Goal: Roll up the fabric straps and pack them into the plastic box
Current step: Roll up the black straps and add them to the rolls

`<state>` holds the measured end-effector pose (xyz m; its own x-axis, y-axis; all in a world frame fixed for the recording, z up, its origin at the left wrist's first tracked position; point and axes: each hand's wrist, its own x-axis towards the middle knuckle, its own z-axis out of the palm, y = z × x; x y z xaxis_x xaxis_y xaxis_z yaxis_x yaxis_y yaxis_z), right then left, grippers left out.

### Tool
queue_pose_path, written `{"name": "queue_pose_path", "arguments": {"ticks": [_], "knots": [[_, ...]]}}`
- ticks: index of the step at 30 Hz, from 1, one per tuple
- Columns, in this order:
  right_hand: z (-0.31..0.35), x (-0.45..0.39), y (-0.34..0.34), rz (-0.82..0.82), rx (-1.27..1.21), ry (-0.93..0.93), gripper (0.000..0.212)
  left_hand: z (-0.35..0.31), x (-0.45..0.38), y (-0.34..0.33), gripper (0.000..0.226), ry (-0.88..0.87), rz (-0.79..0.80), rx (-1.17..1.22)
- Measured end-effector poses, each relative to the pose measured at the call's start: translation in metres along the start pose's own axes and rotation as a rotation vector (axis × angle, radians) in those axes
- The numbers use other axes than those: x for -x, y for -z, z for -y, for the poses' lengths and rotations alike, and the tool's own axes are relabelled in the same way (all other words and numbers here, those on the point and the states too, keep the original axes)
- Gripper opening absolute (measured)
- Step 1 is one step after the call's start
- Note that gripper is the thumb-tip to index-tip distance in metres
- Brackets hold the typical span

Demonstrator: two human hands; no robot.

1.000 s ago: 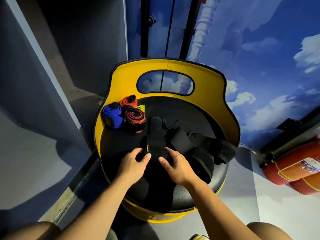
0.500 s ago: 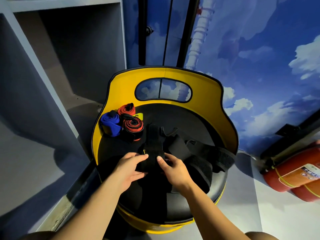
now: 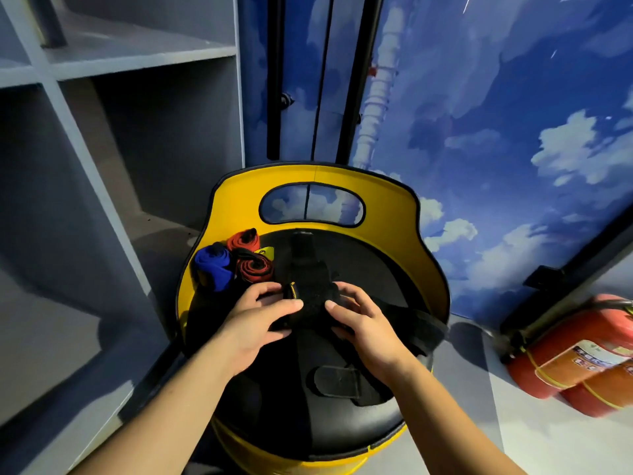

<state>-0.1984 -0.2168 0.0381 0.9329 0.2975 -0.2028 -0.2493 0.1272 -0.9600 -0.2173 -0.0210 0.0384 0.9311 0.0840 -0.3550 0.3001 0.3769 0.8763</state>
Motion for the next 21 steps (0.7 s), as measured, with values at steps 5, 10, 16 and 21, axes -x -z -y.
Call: {"name": "queue_pose_path", "arguments": {"ticks": [5,10,16,21], "knots": [[0.009,-0.011,0.012,-0.023,0.008,0.071,0.060,-0.019,-0.003,-0.006,0.057,-0.052,0.127,-0.061],[0.006,-0.014,0.018,0.017,0.065,0.020,0.072,-0.012,-0.011,-0.001,0.064,-0.023,0.176,-0.089],[0.013,-0.021,0.019,0.031,0.035,-0.007,0.084,-0.013,-0.022,-0.001,0.075,0.031,0.174,-0.045],[0.014,-0.027,0.019,0.135,-0.039,-0.002,0.069,-0.020,-0.028,0.006,0.084,0.059,0.280,-0.073]]}}
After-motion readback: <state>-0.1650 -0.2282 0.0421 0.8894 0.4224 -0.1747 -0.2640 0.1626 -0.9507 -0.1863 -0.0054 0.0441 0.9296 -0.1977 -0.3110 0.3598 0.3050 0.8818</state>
